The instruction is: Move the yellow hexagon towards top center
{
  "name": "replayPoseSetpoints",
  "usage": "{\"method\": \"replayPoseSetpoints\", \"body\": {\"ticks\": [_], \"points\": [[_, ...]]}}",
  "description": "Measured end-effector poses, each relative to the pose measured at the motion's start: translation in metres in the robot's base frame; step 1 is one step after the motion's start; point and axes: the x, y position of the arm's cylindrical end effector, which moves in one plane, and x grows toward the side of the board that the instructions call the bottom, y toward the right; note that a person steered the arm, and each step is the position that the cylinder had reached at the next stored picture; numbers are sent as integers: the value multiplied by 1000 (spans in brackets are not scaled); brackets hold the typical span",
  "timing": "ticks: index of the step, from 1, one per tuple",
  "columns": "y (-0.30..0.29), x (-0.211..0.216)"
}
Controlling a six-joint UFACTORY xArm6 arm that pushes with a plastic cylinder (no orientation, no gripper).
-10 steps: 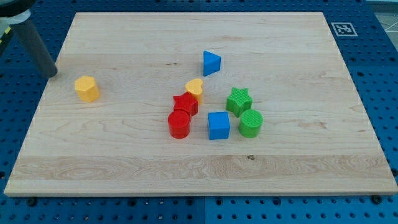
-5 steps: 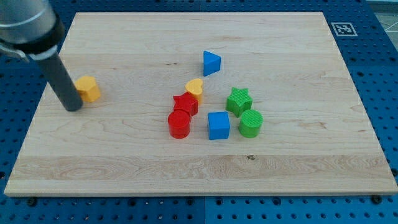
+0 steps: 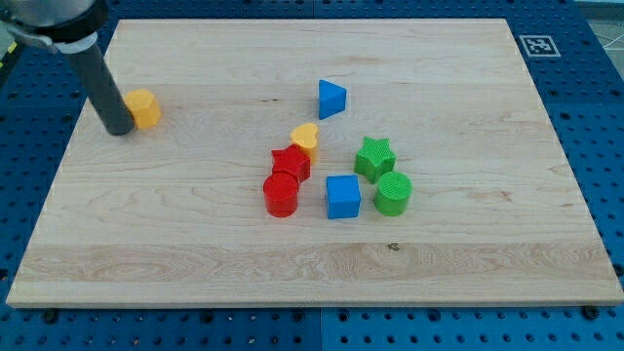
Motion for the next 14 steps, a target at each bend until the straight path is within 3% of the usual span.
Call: {"method": "replayPoseSetpoints", "body": {"ticks": [3,7,11,12,14], "points": [[33,-96],[17,-34],[101,-134],[86,-139],[79,-92]]}}
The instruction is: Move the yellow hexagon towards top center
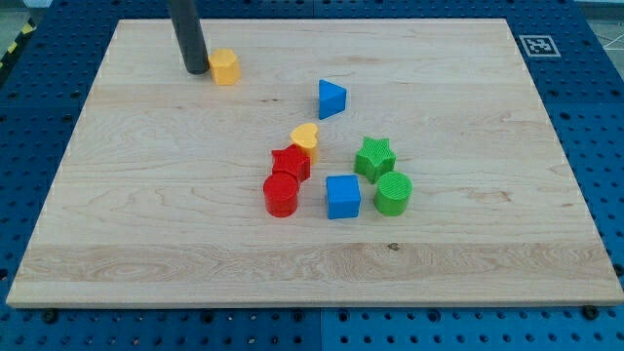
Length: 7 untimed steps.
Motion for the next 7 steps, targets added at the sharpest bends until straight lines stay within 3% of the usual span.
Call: {"method": "replayPoseSetpoints", "body": {"ticks": [3,5,7], "points": [[99,-35],[74,-30],[102,-19]]}}
